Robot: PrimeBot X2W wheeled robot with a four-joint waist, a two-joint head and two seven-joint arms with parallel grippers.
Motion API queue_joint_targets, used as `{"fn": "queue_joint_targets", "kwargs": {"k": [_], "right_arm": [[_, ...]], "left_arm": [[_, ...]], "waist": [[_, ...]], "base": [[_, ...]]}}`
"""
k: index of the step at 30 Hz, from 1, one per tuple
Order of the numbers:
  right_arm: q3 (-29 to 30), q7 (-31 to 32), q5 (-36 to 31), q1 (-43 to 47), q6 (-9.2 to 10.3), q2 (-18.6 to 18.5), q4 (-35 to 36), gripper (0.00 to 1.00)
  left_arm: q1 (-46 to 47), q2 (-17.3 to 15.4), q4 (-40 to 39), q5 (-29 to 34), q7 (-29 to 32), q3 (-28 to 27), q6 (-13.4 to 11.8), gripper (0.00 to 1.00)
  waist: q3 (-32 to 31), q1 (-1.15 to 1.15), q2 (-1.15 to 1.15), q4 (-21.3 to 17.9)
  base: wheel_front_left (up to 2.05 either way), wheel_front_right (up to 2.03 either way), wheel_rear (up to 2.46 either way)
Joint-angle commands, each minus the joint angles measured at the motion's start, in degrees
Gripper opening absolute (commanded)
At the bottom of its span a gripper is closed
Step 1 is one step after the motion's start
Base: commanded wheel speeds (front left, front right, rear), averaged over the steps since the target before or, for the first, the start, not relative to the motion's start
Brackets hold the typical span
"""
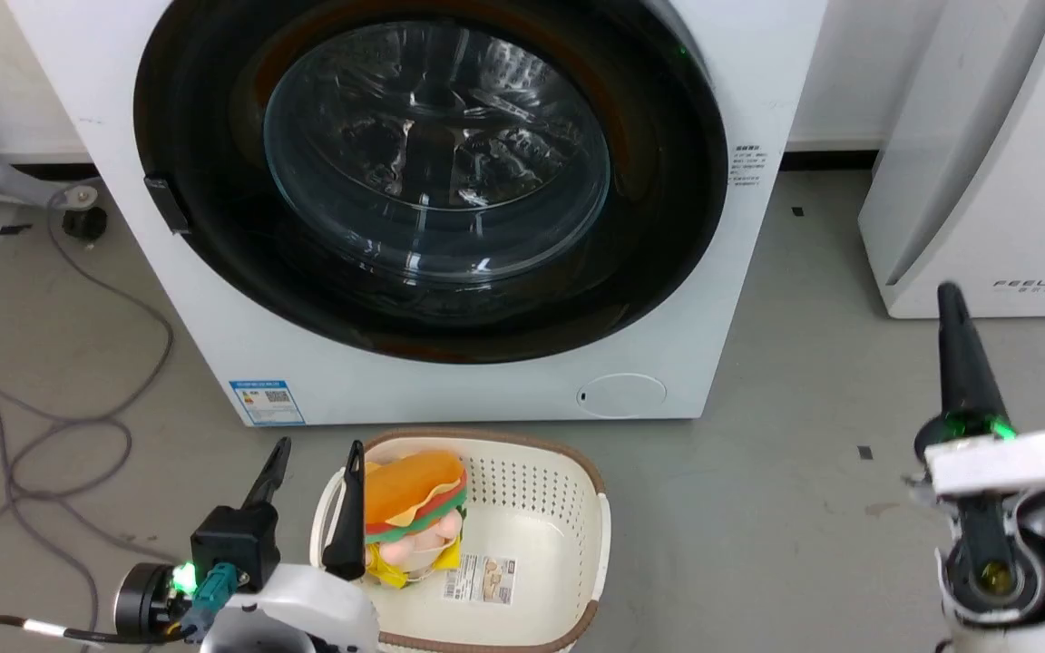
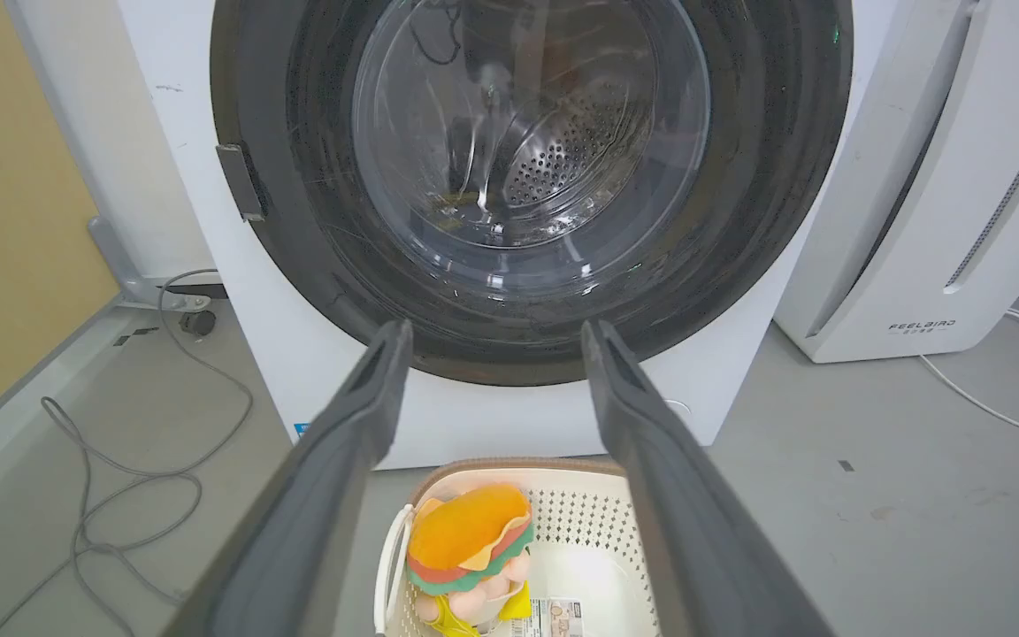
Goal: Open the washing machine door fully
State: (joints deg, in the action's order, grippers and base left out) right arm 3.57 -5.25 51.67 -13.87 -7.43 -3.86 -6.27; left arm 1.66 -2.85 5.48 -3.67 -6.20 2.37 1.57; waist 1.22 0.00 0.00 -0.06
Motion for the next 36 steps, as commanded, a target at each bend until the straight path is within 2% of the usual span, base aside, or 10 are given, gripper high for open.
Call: {"fn": "queue_joint_targets", "kwargs": {"k": [1,11,19,29,30,36], "right_arm": [[0.3,-0.3,3.1,-2.6,-0.03,-0.7,-1.1,0.0],[-1.2,0.0,14.6,-14.8,-0.04,-4.7,-9.2,0.0],[-5.7,0.6,22.2,-26.6,-0.04,-8.4,-16.3,0.0],[-15.8,4.5,29.6,-44.5,-0.04,-12.2,-26.5,0.0],[-18.8,5.5,30.1,-48.2,-0.04,-12.7,-29.5,0.0],[-27.9,9.5,30.7,-59.0,-0.04,-12.9,-40.0,0.0]], "left_arm": [[1.4,0.0,0.2,-0.3,-0.7,0.1,0.3,1.0],[4.3,0.0,-0.4,-0.8,-1.9,0.2,1.3,1.0],[6.7,0.0,-1.2,-1.3,-2.9,0.1,2.0,1.0],[9.6,0.0,-2.9,-1.9,-4.1,-0.4,2.8,1.0],[10.1,0.0,-3.1,-2.0,-4.3,-0.6,3.0,1.0],[11.6,0.0,-3.2,-2.5,-5.0,-0.9,3.4,1.0]], "waist": [[0.6,0.0,0.0,0.2],[4.0,0.0,0.0,1.4],[7.5,0.0,0.0,2.1],[12.7,0.0,0.0,2.6],[13.6,0.0,0.0,2.7],[15.8,0.0,0.0,3.0]], "base": [[0.0,0.0,0.0],[0.0,0.0,0.0],[0.0,0.0,0.0],[0.0,0.0,0.0],[0.0,0.0,0.0],[0.0,0.0,0.0]]}}
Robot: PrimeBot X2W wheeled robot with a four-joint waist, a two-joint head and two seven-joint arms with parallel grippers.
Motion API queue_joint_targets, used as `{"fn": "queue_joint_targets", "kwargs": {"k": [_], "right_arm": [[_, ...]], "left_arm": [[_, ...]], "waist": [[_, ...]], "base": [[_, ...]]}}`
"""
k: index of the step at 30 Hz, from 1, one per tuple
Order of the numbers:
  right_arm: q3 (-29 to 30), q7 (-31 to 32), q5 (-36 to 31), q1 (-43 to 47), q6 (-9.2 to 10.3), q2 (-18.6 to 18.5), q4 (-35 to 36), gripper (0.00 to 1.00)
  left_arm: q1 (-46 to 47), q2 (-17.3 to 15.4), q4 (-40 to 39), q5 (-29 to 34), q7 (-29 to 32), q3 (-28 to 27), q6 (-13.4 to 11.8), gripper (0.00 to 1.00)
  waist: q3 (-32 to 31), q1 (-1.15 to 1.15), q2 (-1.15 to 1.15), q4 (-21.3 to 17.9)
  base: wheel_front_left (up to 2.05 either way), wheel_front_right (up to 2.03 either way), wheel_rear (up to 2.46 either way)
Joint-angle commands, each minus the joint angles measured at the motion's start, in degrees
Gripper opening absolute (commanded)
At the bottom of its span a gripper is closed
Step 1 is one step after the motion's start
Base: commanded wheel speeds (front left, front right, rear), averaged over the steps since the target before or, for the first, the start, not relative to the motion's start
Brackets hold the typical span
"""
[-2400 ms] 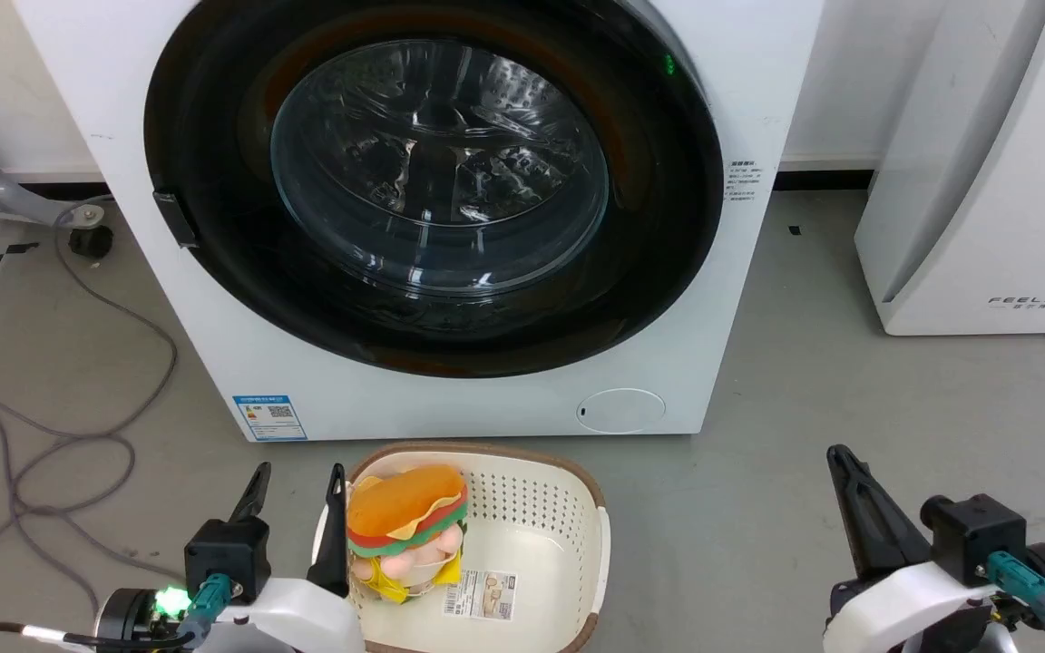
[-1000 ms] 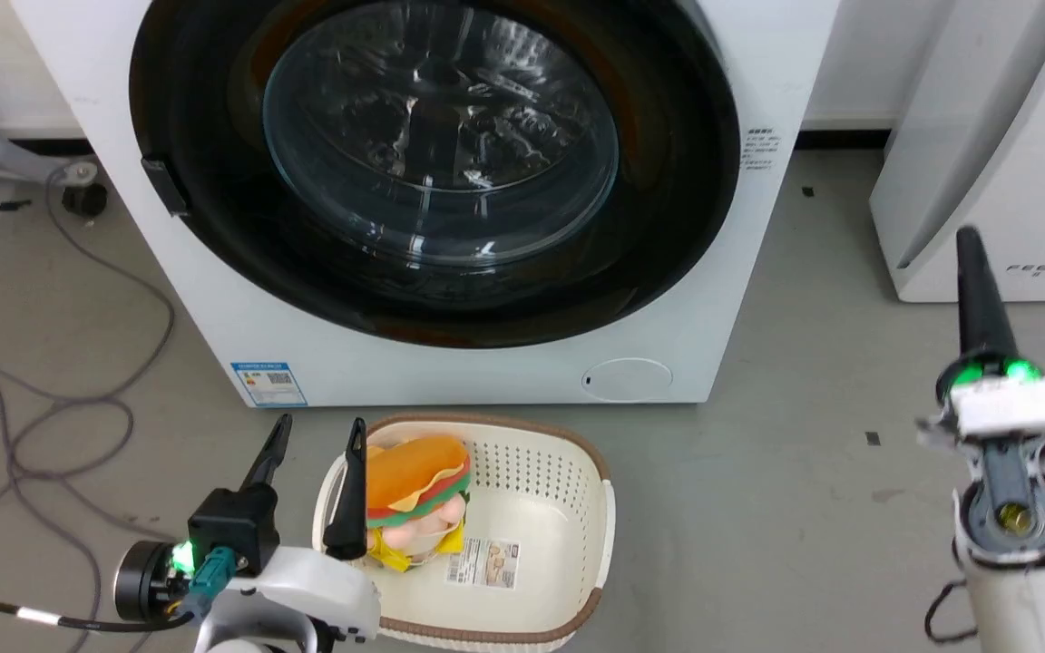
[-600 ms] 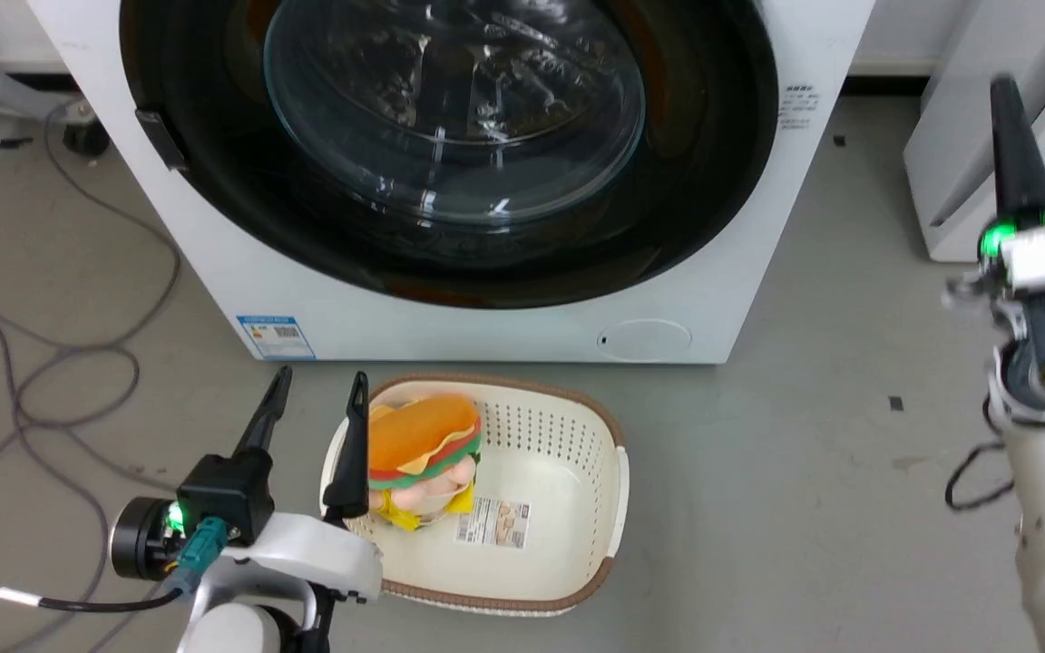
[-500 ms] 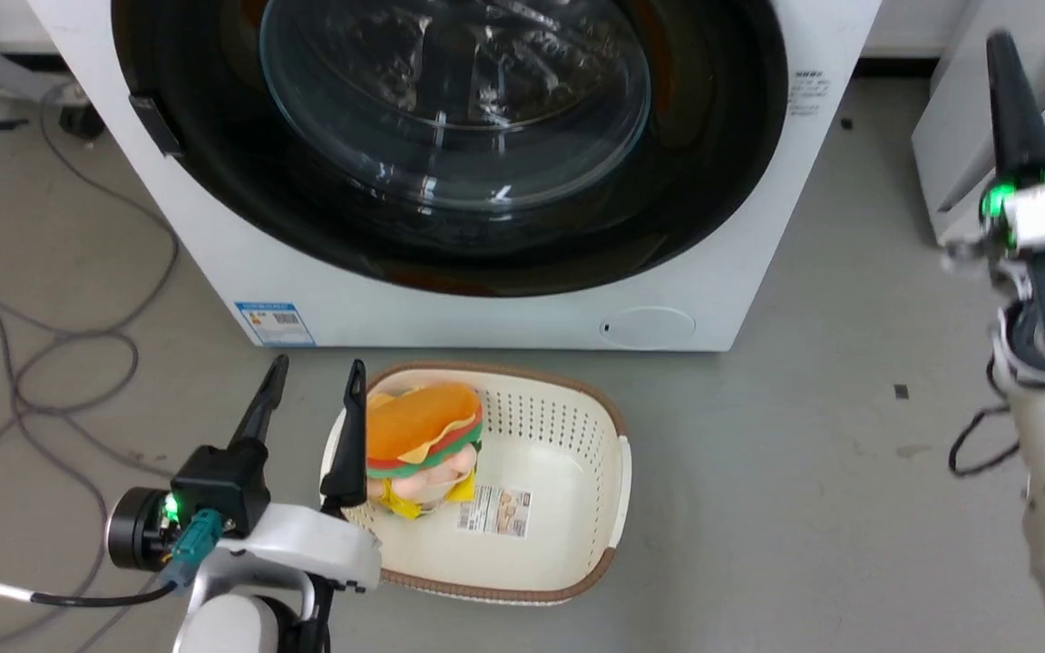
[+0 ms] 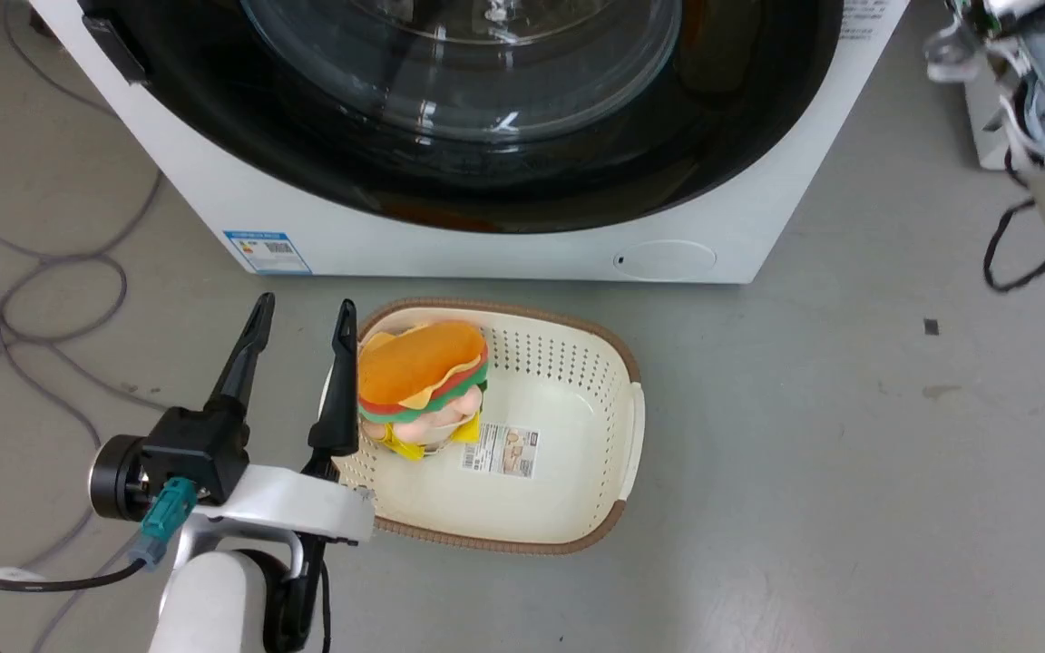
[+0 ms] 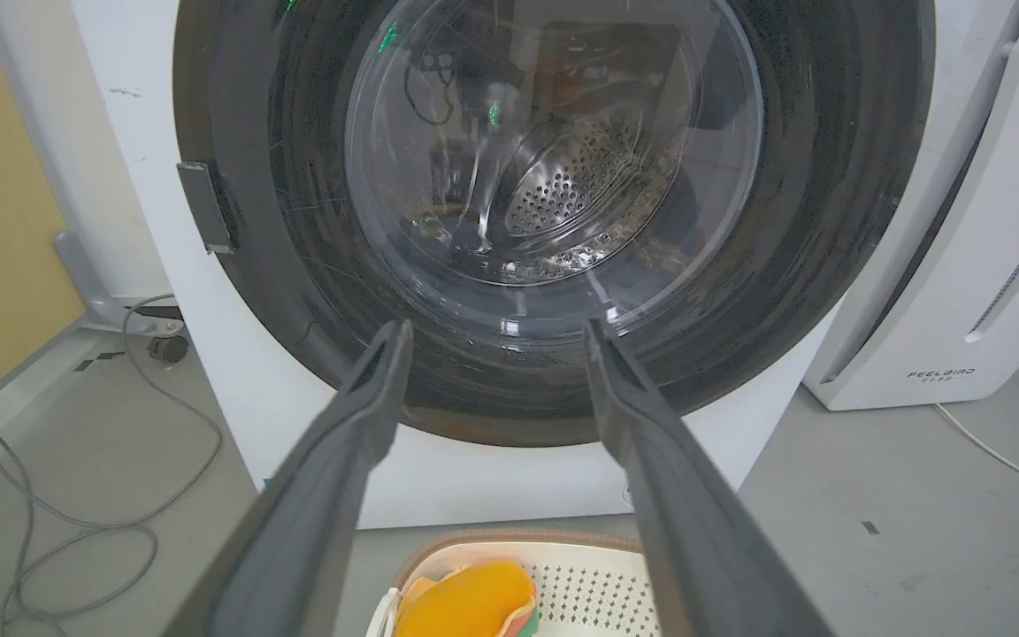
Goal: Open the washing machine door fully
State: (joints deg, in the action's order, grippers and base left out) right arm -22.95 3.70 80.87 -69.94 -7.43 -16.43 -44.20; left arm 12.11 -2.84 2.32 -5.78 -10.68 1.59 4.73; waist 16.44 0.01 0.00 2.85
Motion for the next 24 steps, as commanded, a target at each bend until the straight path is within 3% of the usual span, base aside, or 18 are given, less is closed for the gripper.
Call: {"fn": "queue_joint_targets", "kwargs": {"k": [1,10,24], "right_arm": [[-2.9,1.2,1.5,-4.6,-0.05,-0.3,-3.9,0.0],[-11.4,7.3,3.4,-15.7,-0.05,1.2,-14.6,0.0],[-25.3,18.6,7.2,-28.6,-0.05,1.9,-24.7,0.0]], "left_arm": [[1.3,0.0,-0.1,-0.5,-0.7,-0.1,0.4,1.0],[2.9,0.0,-0.2,-1.4,-1.6,-0.3,0.9,1.0],[5.7,0.0,0.2,-2.8,-3.3,0.0,1.5,1.0]], "waist": [[0.9,-0.01,0.0,0.2],[3.4,-0.01,0.0,0.4],[7.0,-0.01,0.0,0.8]], "base": [[0.0,0.0,0.0],[0.0,0.0,0.0],[0.0,0.0,0.0]]}}
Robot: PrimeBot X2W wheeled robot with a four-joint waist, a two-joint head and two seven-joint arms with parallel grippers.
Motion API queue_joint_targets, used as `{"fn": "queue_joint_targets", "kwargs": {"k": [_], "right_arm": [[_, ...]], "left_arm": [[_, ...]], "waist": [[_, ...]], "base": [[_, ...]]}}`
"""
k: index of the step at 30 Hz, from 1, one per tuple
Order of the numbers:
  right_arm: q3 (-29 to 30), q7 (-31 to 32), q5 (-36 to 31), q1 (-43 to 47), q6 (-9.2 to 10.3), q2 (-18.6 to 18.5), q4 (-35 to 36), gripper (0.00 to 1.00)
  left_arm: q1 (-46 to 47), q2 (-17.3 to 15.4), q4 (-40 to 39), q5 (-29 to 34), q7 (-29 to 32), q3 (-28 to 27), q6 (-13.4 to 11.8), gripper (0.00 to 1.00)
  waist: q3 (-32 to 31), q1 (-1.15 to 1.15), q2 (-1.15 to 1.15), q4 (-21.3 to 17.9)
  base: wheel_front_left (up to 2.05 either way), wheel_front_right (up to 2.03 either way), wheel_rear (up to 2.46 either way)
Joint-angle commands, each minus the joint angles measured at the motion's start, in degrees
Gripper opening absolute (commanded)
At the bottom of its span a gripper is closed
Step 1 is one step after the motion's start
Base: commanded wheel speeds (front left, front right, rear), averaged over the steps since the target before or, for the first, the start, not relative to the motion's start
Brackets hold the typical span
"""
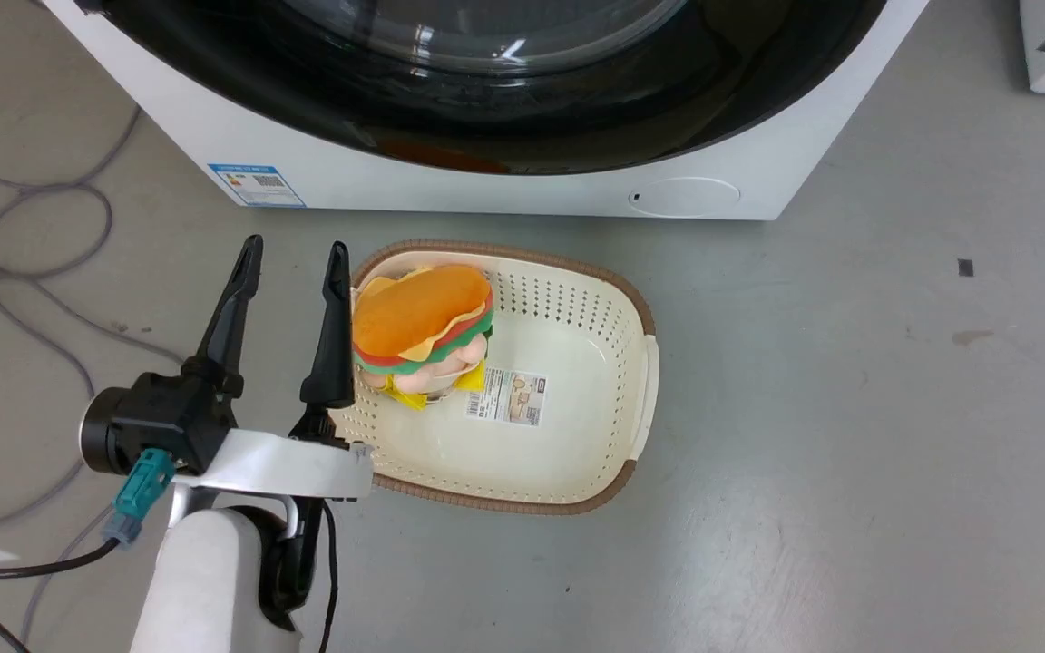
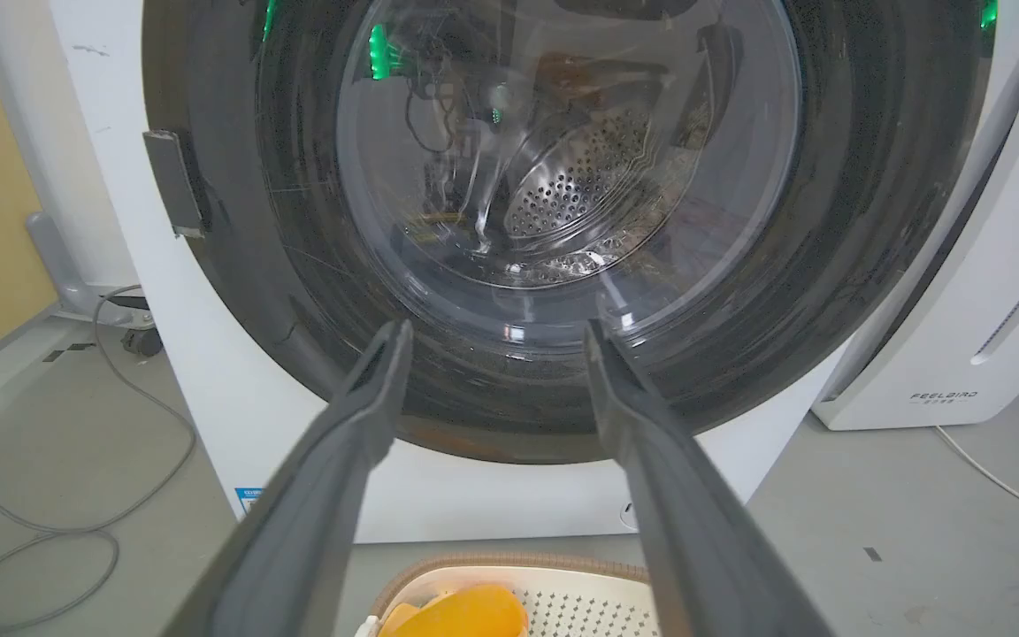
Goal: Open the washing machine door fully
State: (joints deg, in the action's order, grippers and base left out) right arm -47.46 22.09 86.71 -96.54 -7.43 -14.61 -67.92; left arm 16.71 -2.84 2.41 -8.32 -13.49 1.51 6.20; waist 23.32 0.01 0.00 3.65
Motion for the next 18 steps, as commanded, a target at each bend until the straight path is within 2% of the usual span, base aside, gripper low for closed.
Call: {"fn": "queue_joint_targets", "kwargs": {"k": [1,9,18], "right_arm": [[-1.5,1.1,1.9,-2.7,-0.05,0.2,-1.6,0.0],[-6.5,8.5,6.4,-7.2,-0.06,0.9,-6.0,0.0],[-7.1,14.1,6.6,-3.4,-0.06,0.7,-3.5,0.0]], "left_arm": [[1.2,0.0,0.1,-0.4,-0.6,0.2,0.0,1.0],[2.3,0.0,0.4,-1.3,-1.5,0.9,0.0,1.0],[1.7,0.0,1.4,-1.4,-1.5,1.1,-0.2,1.0]], "waist": [[0.3,-0.01,0.0,0.1],[1.6,-0.01,0.0,0.5],[-0.3,-0.01,0.0,0.5]], "base": [[0.0,0.0,0.0],[0.0,0.0,0.0],[0.0,0.0,0.0]]}}
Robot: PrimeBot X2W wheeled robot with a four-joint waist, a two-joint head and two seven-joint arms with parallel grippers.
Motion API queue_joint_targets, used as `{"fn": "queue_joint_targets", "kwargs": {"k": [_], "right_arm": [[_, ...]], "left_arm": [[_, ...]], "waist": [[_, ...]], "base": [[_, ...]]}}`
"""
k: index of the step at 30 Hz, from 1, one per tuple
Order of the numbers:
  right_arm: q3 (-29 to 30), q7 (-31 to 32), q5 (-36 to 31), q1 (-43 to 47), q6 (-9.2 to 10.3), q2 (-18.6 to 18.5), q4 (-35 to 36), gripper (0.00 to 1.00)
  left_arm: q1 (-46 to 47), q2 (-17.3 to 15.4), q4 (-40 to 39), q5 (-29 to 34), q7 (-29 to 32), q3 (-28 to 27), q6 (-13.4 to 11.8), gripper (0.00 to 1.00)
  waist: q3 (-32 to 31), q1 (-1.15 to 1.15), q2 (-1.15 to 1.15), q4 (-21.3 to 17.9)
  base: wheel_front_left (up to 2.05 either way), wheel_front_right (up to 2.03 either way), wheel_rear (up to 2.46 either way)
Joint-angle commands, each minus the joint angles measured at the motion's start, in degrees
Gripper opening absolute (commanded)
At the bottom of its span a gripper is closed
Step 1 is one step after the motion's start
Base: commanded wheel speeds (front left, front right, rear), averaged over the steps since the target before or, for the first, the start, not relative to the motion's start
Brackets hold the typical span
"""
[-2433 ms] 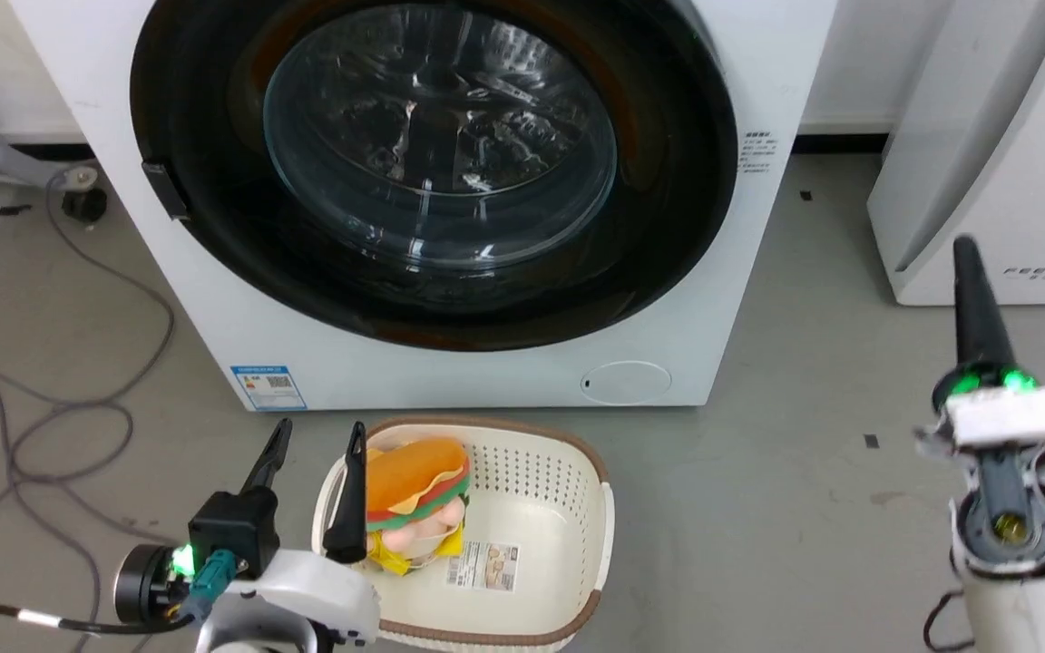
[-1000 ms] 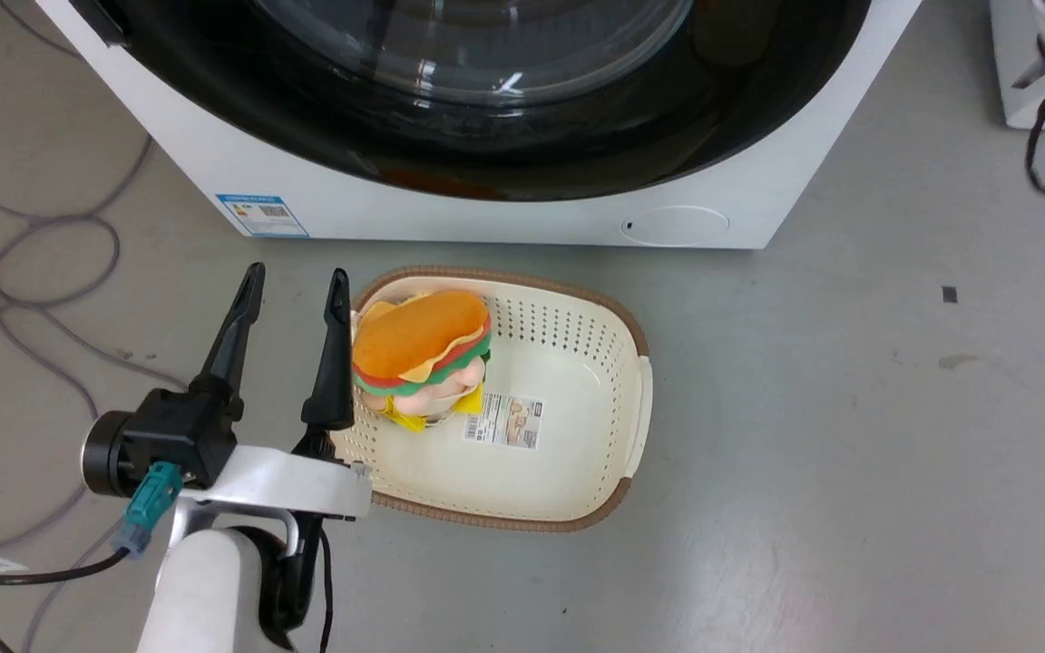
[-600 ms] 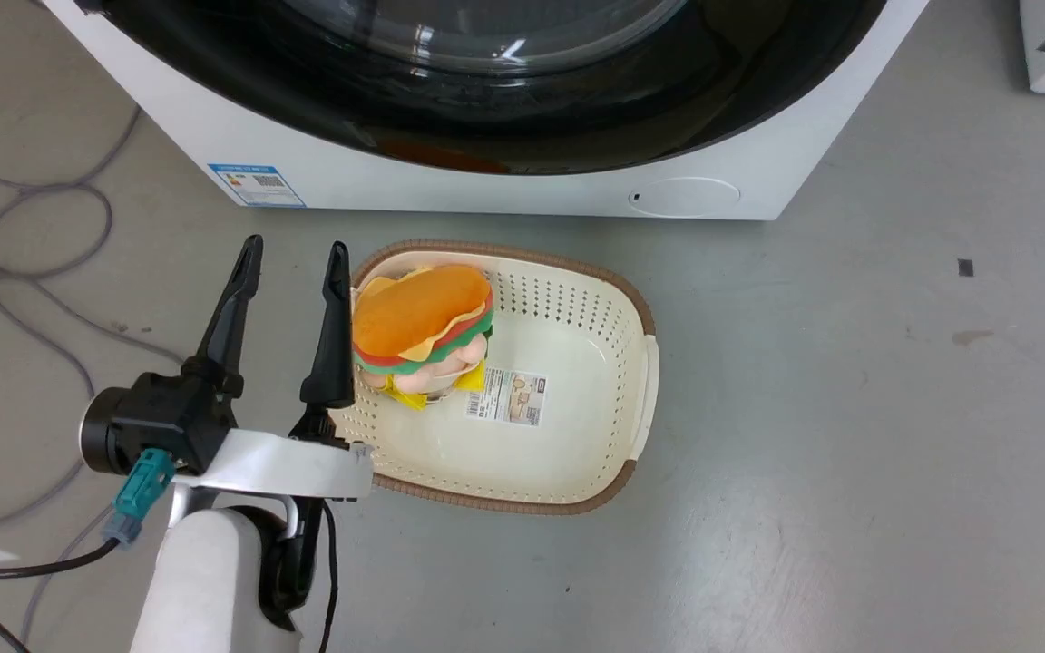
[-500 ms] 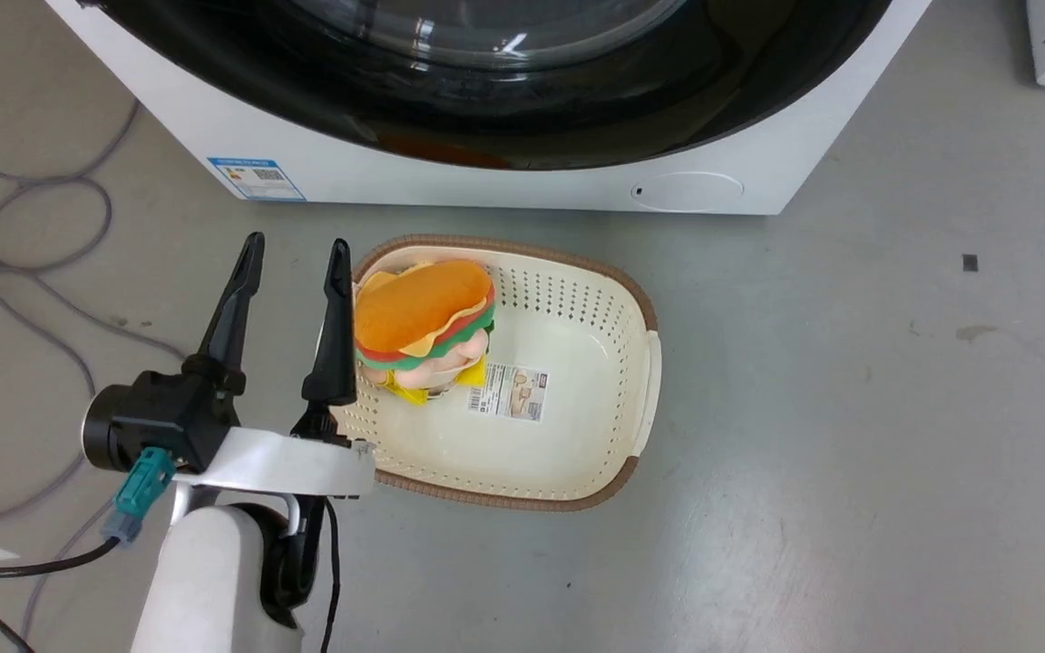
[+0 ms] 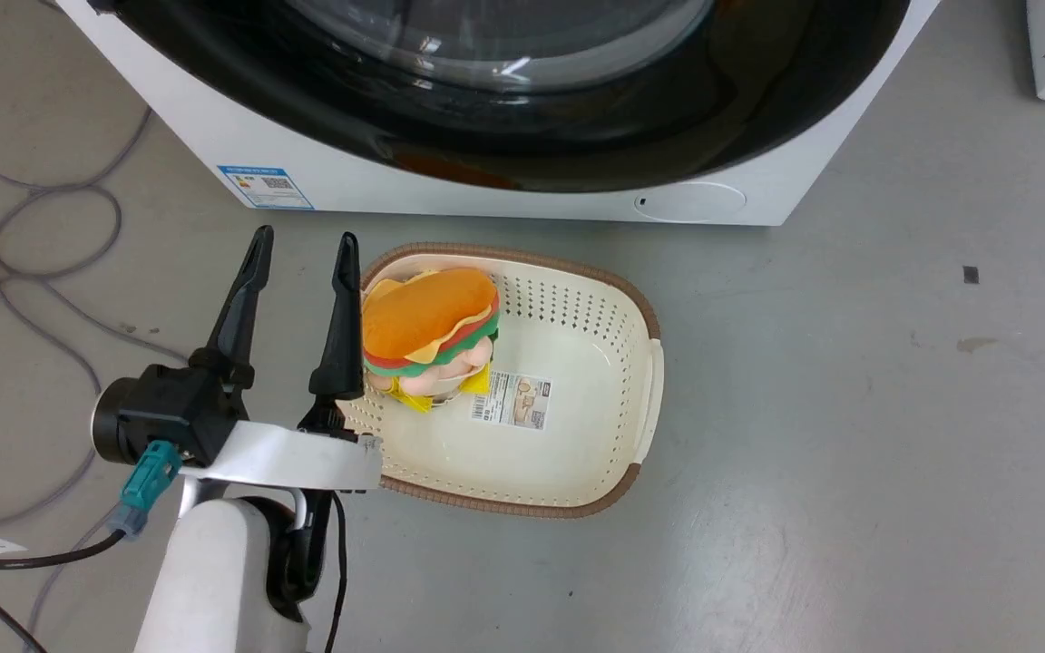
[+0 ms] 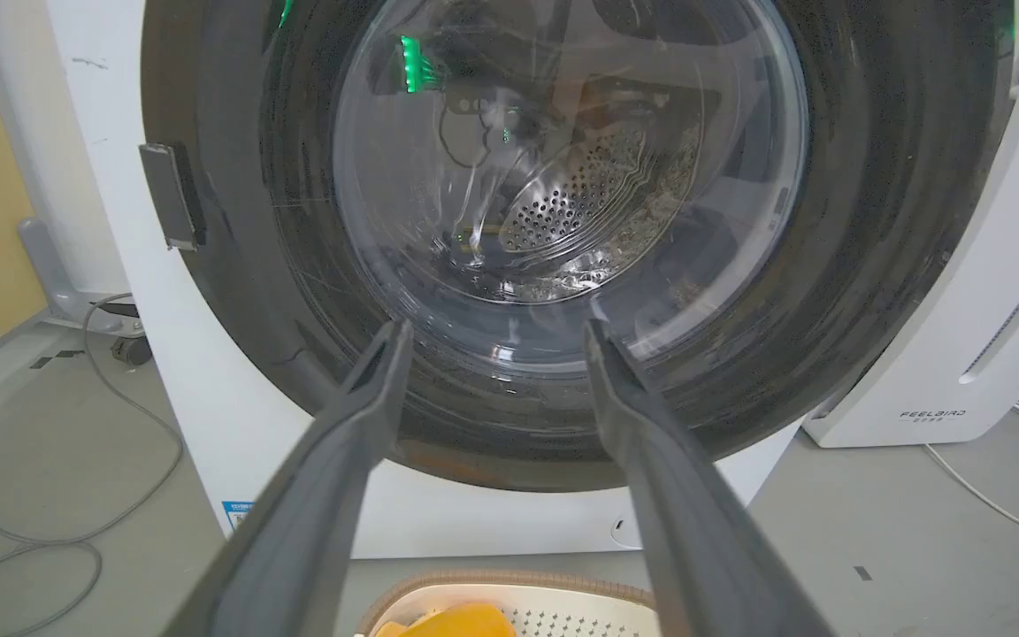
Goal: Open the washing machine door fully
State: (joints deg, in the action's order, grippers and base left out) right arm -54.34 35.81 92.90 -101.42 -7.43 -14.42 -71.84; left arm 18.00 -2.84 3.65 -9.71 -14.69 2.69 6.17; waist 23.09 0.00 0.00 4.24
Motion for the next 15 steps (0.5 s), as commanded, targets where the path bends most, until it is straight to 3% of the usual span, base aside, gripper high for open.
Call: {"fn": "queue_joint_targets", "kwargs": {"k": [1,15], "right_arm": [[-0.3,0.8,0.5,2.0,-0.06,0.4,0.8,0.0],[-0.5,5.2,1.9,11.9,-0.06,-1.3,6.8,0.0]], "left_arm": [[0.3,0.0,0.2,0.0,-0.3,-0.1,-0.2,1.0],[-2.5,0.0,2.5,0.7,-0.3,0.5,-0.5,1.0]], "waist": [[-0.3,0.0,0.0,-0.1],[-6.4,0.0,0.0,-0.4]], "base": [[0.0,0.0,0.0],[0.0,0.0,0.0]]}}
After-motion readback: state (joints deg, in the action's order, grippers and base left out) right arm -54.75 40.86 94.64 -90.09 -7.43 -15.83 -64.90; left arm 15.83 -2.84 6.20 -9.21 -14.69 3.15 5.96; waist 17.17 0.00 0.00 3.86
